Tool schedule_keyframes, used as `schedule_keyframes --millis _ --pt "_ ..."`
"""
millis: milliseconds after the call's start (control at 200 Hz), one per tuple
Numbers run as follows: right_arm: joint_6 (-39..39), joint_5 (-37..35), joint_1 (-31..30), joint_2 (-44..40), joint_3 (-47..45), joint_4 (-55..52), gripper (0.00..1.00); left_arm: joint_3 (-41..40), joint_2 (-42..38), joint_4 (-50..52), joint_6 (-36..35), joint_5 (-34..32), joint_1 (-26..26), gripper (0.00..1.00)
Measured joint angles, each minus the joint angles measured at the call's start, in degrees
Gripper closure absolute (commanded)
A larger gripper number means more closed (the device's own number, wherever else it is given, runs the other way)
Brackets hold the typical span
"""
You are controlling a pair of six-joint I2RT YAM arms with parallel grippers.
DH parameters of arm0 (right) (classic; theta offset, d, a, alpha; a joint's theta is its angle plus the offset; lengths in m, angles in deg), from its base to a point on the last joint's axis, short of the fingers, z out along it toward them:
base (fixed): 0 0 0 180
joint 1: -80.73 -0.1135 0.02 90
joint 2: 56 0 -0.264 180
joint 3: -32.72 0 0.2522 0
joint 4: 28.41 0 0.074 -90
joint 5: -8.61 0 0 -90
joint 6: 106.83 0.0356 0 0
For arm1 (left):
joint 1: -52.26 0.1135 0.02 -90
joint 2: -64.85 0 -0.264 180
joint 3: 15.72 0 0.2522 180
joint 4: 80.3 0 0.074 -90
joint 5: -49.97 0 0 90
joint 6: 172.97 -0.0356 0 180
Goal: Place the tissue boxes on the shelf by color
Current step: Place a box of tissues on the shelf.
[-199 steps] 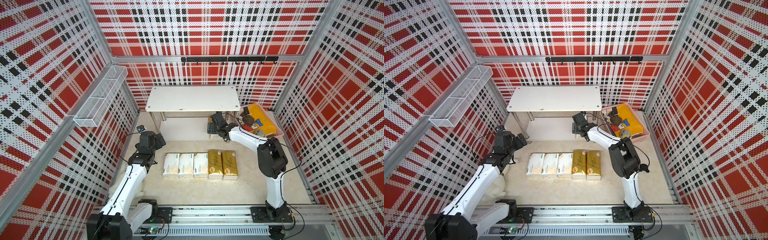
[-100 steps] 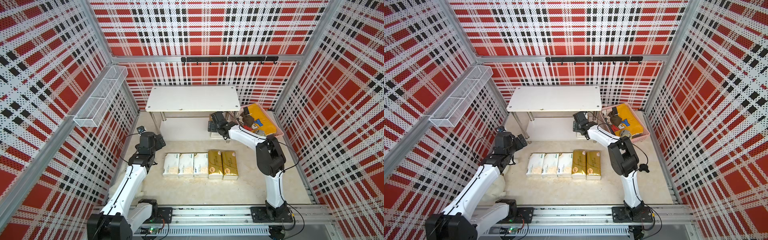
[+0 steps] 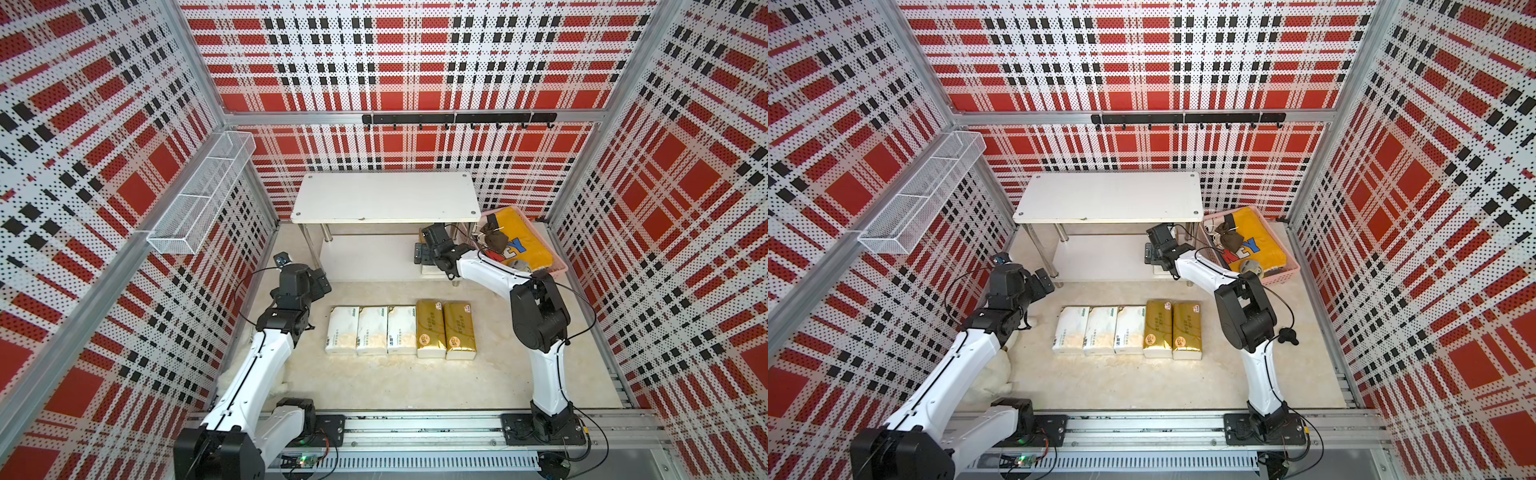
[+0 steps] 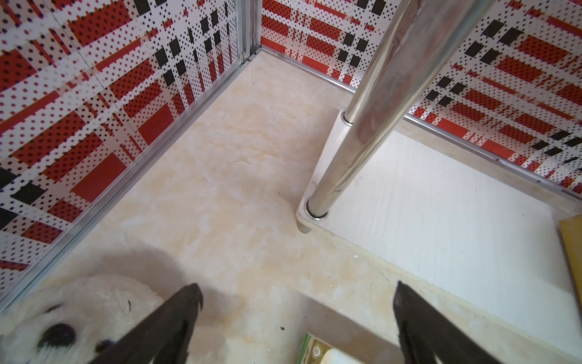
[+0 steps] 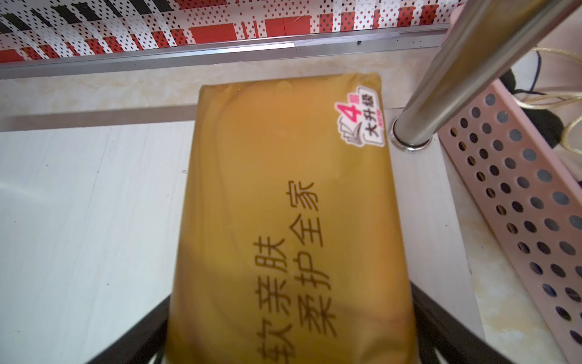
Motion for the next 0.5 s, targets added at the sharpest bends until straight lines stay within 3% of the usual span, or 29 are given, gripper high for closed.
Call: schedule_keyframes --millis 501 --pt "-0.74 -0.76 -1.42 -5.90 -3.30 -1.57 0.00 0.00 -0.09 0.07 0.00 0.24 0.02 0.01"
